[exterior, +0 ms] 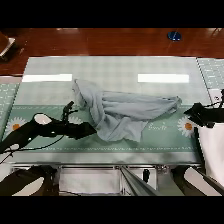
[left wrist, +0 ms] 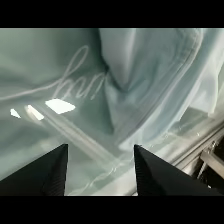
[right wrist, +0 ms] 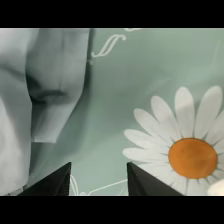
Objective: Fold the shirts.
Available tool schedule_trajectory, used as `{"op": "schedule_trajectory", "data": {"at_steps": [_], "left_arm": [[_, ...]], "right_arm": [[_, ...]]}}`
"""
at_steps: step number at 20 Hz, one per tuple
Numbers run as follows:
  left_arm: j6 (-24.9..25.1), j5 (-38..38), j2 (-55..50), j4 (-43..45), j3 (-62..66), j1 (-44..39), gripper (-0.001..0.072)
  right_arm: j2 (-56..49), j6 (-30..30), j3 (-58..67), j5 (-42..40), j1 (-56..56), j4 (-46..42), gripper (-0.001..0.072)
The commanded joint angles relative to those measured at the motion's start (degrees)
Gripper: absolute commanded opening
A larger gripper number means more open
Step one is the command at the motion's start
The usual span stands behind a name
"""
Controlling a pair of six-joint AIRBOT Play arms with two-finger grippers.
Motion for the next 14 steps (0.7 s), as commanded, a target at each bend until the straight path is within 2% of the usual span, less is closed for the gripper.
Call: {"op": "schedule_trajectory", "data": {"at_steps": [1,4,5,6,7,8,11,14], "left_arm": [[0.83,9.55,-3.3,-7.85,0.28,-8.41,0.0506],[1.42,10.19,-7.87,-8.87,4.85,-11.89,0.0504],[1.75,9.99,-9.42,-8.87,6.58,-12.46,0.0449],[1.81,9.25,-10.64,-8.83,8.2,-12.55,0.0168],[3.28,8.55,-11.1,-8.85,9.4,-12.39,0.0021],[5.09,7.85,-11.06,-8.83,10.47,-12.0,0.002],[5.2,5.38,-10.99,-8.83,12.2,-9.27,0.002],[5.2,4.22,-10.99,-8.83,12.28,-6.56,0.002]], "right_arm": [[0.22,-1.22,-0.74,-0.26,-0.09,1.57,0.0403],[0.22,-1.22,-0.74,-0.7,-0.09,1.57,0.0403],[0.22,-1.2,-0.74,-0.9,-0.09,1.6,0.0403],[0.22,-1.18,-0.74,-1.18,-0.09,1.64,0.0403],[0.22,-1.18,-0.72,-1.77,-0.11,1.73,0.0403],[0.15,-1.18,-0.59,-2.67,-0.11,2.16,0.0403],[-2.38,-1.22,2.03,-3.69,-0.09,4.07,0.0403],[-8.04,-2.62,6.82,-1.03,-0.07,7.69,0.0403]]}}
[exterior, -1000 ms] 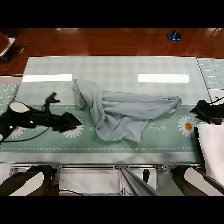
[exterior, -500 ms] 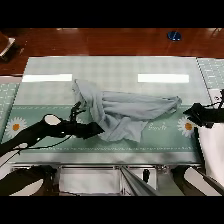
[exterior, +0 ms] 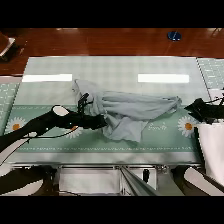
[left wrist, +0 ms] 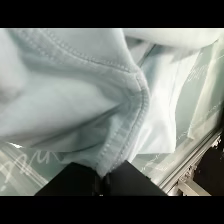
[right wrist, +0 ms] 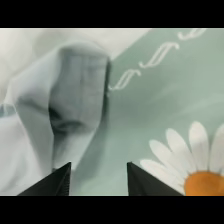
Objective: Fold the shirts.
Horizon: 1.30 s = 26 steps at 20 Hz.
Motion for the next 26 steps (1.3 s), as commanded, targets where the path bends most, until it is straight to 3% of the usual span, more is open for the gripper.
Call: {"op": "schedule_trajectory", "data": {"at_steps": [1,5,9,12,13,14,15,19,26], "left_arm": [[0.57,-1.86,-0.28,-0.22,0.87,2.56,0.002],[0.55,-1.92,-0.28,-0.22,0.87,2.95,0.002],[0.55,-1.88,-0.28,-0.24,0.87,2.95,0.002],[0.52,-1.92,-0.28,-0.33,0.9,2.97,0.002],[0.52,-2.03,-0.17,-1.18,0.96,3.19,0.002],[0.57,-2.4,0.04,-1.51,1.33,3.78,0.002],[0.66,-3.04,0.46,-1.51,2.23,5.03,0.002],[1.68,-7.45,6.86,-2.25,12.41,15.98,0.002],[1.64,-6.91,23.58,-2.97,46.66,34.32,0.002]], "right_arm": [[-5.81,-2.58,4.57,2.67,0.0,6.27,0.0403],[-11.5,-4.79,8.04,2.62,0.42,11.89,0.0404],[-16.48,-5.29,12.24,1.36,7.54,11.32,0.0403],[-20.48,-1.09,16.33,-0.17,12.96,6.99,0.0402],[-21.68,0.96,17.29,0.22,14.58,3.96,0.035],[-22.34,1.49,18.08,0.92,15.89,1.99,0.0159],[-22.34,0.52,18.84,1.7,16.85,1.7,0.0018],[-16.94,-1.01,31.34,7.34,18.32,2.51,0.0018],[-0.07,-0.39,65.72,9.22,18.25,2.23,0.0018]]}}
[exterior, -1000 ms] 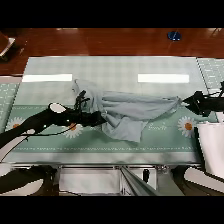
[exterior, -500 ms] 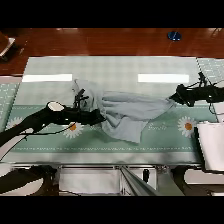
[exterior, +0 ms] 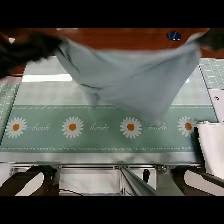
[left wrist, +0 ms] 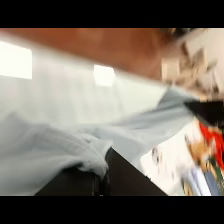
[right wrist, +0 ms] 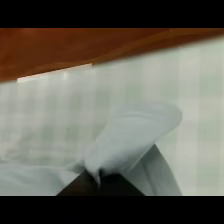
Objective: Fold the shirts.
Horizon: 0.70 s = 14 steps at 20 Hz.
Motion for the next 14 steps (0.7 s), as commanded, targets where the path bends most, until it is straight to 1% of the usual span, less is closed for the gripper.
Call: {"op": "schedule_trajectory", "data": {"at_steps": [1,3,4,6,9,12,14], "left_arm": [[0.02,-0.9,7.82,0.17,16.28,8.39,0.002],[0.04,-2.99,12.13,1.66,22.58,12.04,0.002],[0.02,-2.93,14.34,3.89,24.61,13.46,0.002],[-0.02,-1.86,19.3,10.71,27.3,16.28,0.002],[-0.31,-1.31,26.12,19.78,28.04,19.69,0.002],[-5.33,-3.52,30.23,27.93,27.96,21.97,0.002],[-7.67,-7.23,30.69,28.94,27.52,22.56,0.002]], "right_arm": [[9.07,-0.02,14.88,1.66,0.15,-0.31,0.0018],[15.61,-0.52,16.85,3.61,0.17,-0.31,0.0018],[19.15,-1.16,16.83,4.9,0.17,-1.22,0.0018],[25.4,-1.16,16.83,6.88,0.2,-3.65,0.0018],[32.22,-0.7,16.83,7.41,0.17,-6.54,0.0018],[34.51,0.31,16.83,10.97,0.2,-6.91,0.0018],[34.38,0.85,15.41,13.14,0.17,-6.91,0.0018]]}}
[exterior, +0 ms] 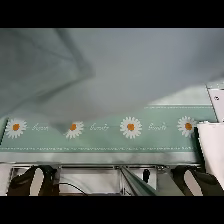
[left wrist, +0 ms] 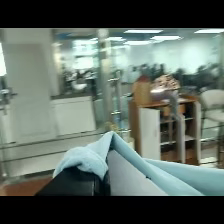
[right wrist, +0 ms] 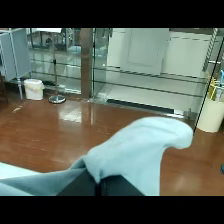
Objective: Fold the shirts.
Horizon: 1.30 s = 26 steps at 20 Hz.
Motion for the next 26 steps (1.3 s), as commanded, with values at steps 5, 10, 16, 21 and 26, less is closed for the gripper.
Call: {"op": "schedule_trajectory", "data": {"at_steps": [5,10,16,21,26], "left_arm": [[-8.09,-12.0,2.58,2.01,-13.4,1.7,0.002],[-5.95,-10.03,1.2,-6.82,-43.41,-0.87,0.002],[-2.01,20.31,-18.43,-7.13,-59.49,-18.69,0.002],[-2.08,27.39,-42.01,-7.15,-44.57,-23.15,0.002],[-2.05,24.0,-52.41,-7.15,-33.64,-23.04,0.002]], "right_arm": [[1.84,1.03,-14.86,3.43,0.02,0.9,0.0018],[-3.85,-3.17,-36.11,-0.44,0.02,6.34,0.0018],[-27.28,-5.7,-38.77,-9.94,0.02,9.22,0.0018],[-47.47,-5.99,-29.05,-13.97,0.87,19.37,0.0018],[-60.74,-1.84,-20.81,-19.08,4.15,26.58,0.003]]}}
